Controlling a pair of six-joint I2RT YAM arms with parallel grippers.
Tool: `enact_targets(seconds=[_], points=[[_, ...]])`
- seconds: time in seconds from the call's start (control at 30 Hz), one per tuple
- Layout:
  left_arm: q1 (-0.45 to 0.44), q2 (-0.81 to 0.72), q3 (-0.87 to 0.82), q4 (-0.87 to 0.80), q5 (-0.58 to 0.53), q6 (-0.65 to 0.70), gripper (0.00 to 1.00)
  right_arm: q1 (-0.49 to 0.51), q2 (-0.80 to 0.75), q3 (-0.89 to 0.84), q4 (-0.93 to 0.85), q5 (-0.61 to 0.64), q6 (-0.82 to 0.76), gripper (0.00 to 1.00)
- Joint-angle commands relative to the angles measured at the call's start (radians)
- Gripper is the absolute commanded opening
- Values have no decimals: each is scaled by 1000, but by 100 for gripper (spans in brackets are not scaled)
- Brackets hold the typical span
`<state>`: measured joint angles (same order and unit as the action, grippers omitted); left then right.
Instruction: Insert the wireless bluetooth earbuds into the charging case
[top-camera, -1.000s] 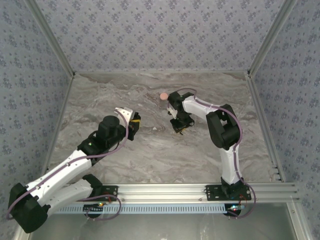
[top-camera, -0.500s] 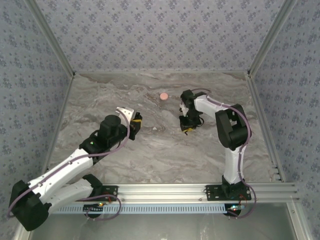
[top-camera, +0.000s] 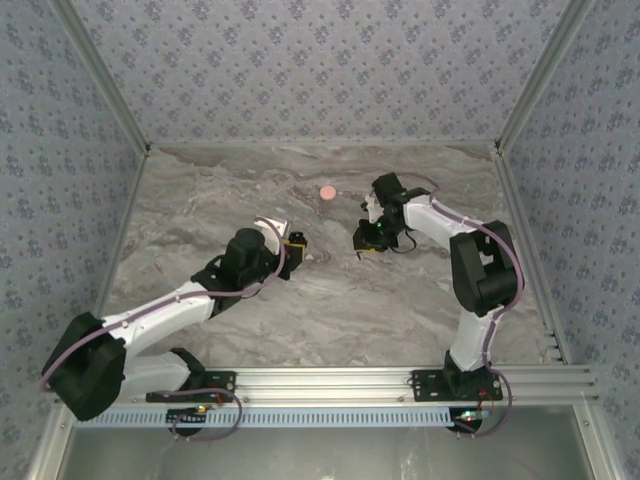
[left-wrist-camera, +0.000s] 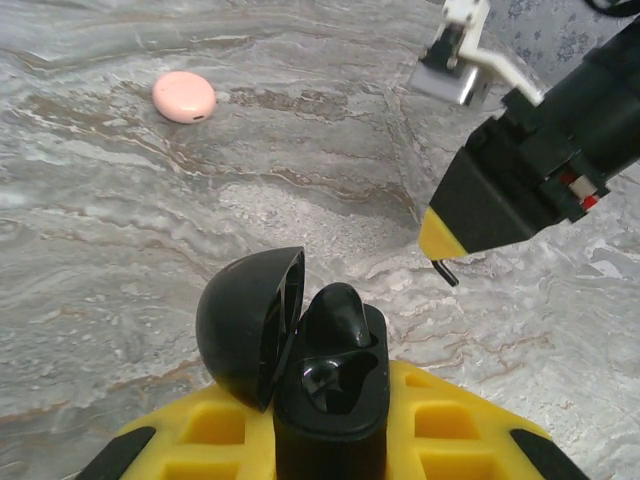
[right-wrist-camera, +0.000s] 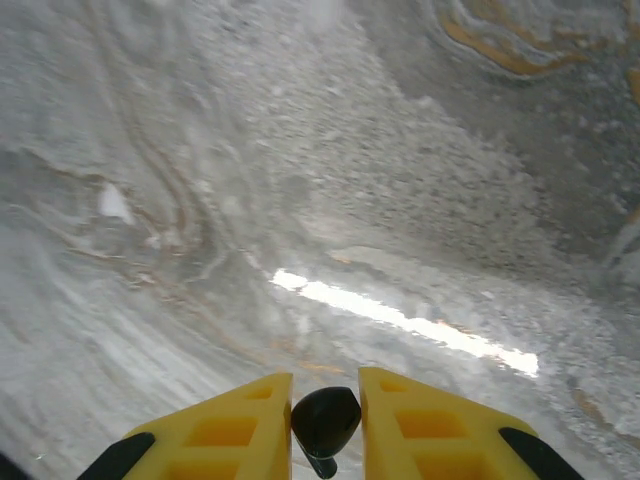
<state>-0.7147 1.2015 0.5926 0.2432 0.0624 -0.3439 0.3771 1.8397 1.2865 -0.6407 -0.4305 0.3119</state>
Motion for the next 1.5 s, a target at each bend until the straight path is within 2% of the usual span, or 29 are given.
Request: enact_targets(seconds=[0.0,0.47,0.73,1.23,1.47], points=[[-16,43,-6,146,45,-48,14,-4,-62,-13,78,-94,56,22],[-23,166,-39,387,63,-110,12,35,-235,-27,252,-195,99,23],[-22,183,-49,513,97,-131,13,96,-312,16,300,-200,90,23],[-22,182,-40,640,181,-153,13,159,-347,70,299,-208,71,23],[-23,162,-16,648,221,-158,13,170,-355,70,309,-204,62,23]])
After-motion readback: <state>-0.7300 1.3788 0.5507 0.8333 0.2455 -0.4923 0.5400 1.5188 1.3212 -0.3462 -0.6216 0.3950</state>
